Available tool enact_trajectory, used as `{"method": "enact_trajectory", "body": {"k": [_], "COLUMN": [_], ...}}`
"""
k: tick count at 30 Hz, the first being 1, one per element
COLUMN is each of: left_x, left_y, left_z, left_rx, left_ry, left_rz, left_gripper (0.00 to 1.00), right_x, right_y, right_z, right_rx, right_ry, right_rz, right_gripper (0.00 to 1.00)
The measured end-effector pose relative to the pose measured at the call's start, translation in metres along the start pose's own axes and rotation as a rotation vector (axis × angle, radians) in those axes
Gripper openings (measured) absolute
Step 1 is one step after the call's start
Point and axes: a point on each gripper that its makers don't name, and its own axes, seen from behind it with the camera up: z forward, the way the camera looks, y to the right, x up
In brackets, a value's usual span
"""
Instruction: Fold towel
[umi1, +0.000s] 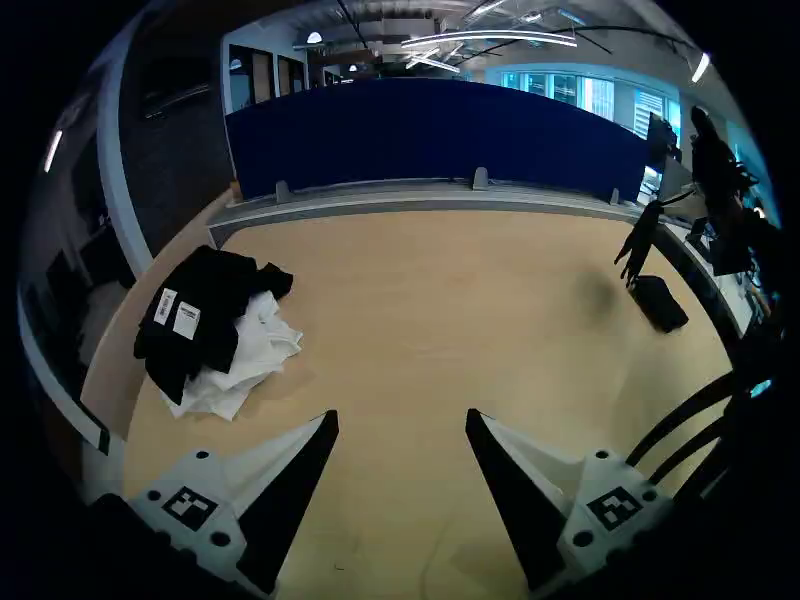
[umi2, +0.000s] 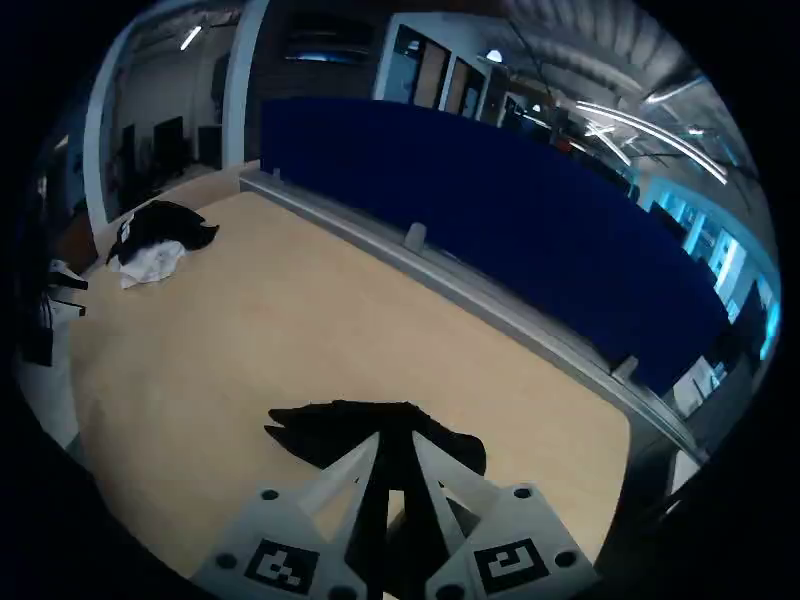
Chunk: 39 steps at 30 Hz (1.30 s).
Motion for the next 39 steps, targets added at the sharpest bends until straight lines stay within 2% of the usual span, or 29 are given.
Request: {"method": "enact_trajectory", "body": {"k": [5, 9, 15, 22, 28, 35, 39], "left_x": [0.003, 0.003, 0.004, 0.005, 0.006, 0.004, 0.004], "left_y": [0.003, 0.005, 0.006, 0.007, 0.011, 0.017, 0.021], "left_z": [0.002, 0.002, 0.002, 0.0, -0.001, 0.001, 0.002], "left_rx": [-0.001, -0.001, 0.004, 0.006, 0.003, -0.006, -0.011], "left_ry": [-0.002, -0.004, -0.008, -0.008, -0.01, -0.017, -0.021], "left_rz": [0.006, 0.01, 0.018, 0.019, 0.024, 0.031, 0.038], "left_gripper": [0.95, 0.95, 0.95, 0.95, 0.95, 0.95, 0.95], "right_x": [-0.014, -0.019, -0.027, -0.053, -0.094, -0.161, -0.193], "right_y": [0.038, 0.058, 0.071, 0.075, 0.08, 0.083, 0.079], "right_z": [0.0, 0.003, 0.006, -0.003, -0.017, -0.038, -0.043], "right_rx": [-0.041, -0.062, -0.069, -0.075, -0.1, -0.137, -0.148], "right_ry": [-0.031, -0.036, -0.048, -0.084, -0.126, -0.193, -0.228], "right_rz": [0.019, 0.043, 0.063, 0.075, 0.117, 0.192, 0.237], "right_gripper": [0.07, 0.07, 0.07, 0.07, 0.07, 0.07, 0.07]}}
